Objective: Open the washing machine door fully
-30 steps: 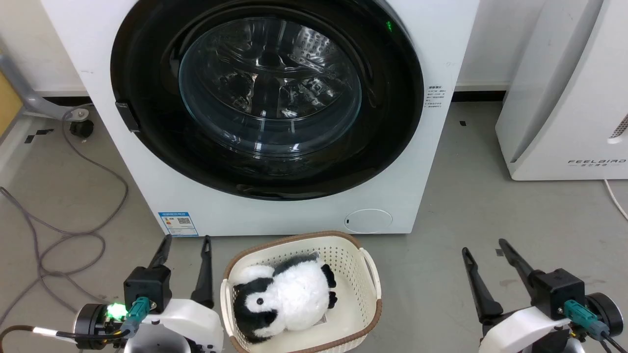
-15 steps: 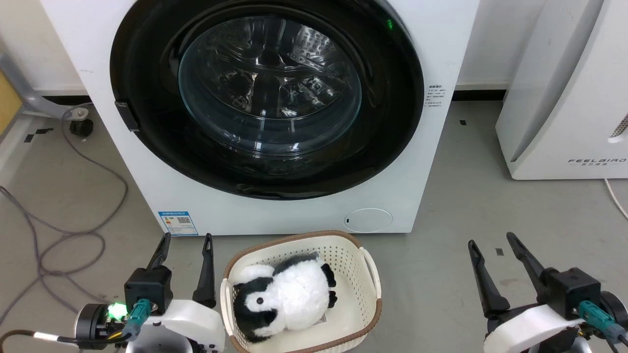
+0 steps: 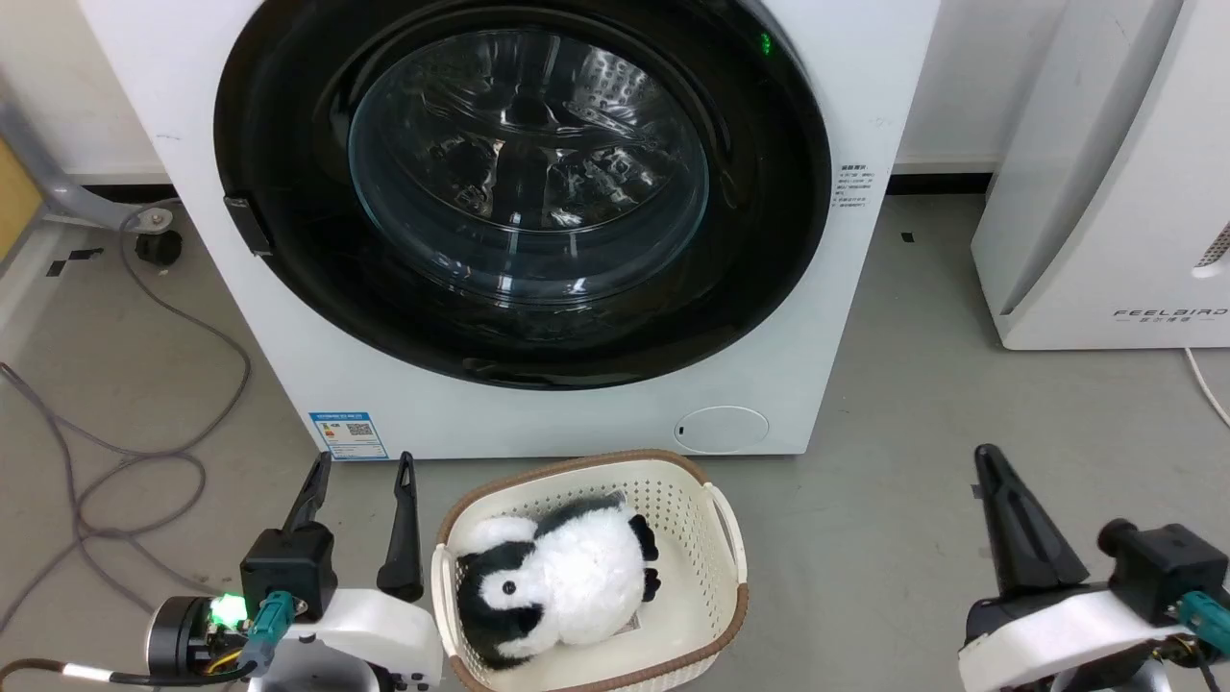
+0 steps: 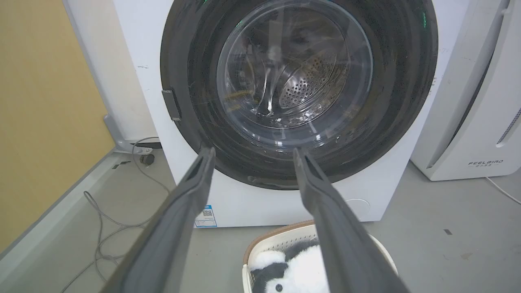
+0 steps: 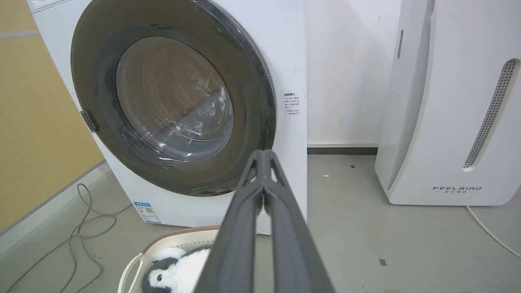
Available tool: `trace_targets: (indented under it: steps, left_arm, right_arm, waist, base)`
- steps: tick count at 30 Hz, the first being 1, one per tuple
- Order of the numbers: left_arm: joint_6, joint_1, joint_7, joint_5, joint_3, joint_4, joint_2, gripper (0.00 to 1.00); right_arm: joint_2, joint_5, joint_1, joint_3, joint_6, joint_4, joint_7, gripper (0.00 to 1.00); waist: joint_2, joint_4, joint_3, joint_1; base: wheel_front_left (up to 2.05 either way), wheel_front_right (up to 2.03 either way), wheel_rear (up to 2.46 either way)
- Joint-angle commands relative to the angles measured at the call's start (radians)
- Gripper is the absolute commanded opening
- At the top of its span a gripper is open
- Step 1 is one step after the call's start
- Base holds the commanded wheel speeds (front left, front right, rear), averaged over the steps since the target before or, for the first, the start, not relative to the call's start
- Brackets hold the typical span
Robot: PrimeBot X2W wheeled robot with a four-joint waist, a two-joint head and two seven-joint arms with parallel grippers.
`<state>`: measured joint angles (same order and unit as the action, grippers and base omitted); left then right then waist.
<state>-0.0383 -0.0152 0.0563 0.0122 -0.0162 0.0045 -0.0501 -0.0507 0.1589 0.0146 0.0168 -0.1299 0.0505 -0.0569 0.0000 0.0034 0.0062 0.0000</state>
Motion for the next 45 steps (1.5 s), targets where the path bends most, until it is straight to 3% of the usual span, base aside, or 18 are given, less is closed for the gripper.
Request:
trace_targets:
  steps: [1,16,24,37,45]
  left_arm:
    - [-0.009,-0.003,0.011,0.007,-0.001,-0.005,0.000,1.00]
    - [-0.027,-0.007,0.043,0.011,-0.007,-0.007,0.000,1.00]
    - [-0.036,-0.014,0.059,0.013,-0.011,-0.009,0.000,1.00]
    - [-0.046,-0.041,0.084,0.014,-0.020,-0.016,0.000,1.00]
    - [-0.055,-0.075,0.101,0.015,-0.026,-0.022,0.000,1.00]
  right_arm:
    - [0.000,0.039,0.001,0.001,0.000,0.007,-0.011,0.00]
    - [0.000,0.522,-0.007,-0.022,0.000,-0.029,-0.041,0.00]
    - [0.000,0.769,-0.038,0.022,0.000,-0.073,0.013,0.00]
    - [-0.004,0.993,-0.152,0.132,0.000,-0.168,0.090,0.00]
    - [-0.044,1.109,-0.293,0.185,0.000,-0.267,0.130,0.00]
  waist:
    - [0.0000,0.000,0.001,0.0000]
    - [0.0000,0.006,0.008,0.0000]
    - [0.0000,0.014,0.020,0.0000]
    - [0.0000,0.048,0.064,0.0000]
    - [0.0000,0.074,0.120,0.0000]
  base:
    - [0.00,0.00,0.00]
    - [0.00,0.00,0.00]
    - [0.00,0.00,0.00]
    - [0.00,0.00,0.00]
    - [0.00,0.00,0.00]
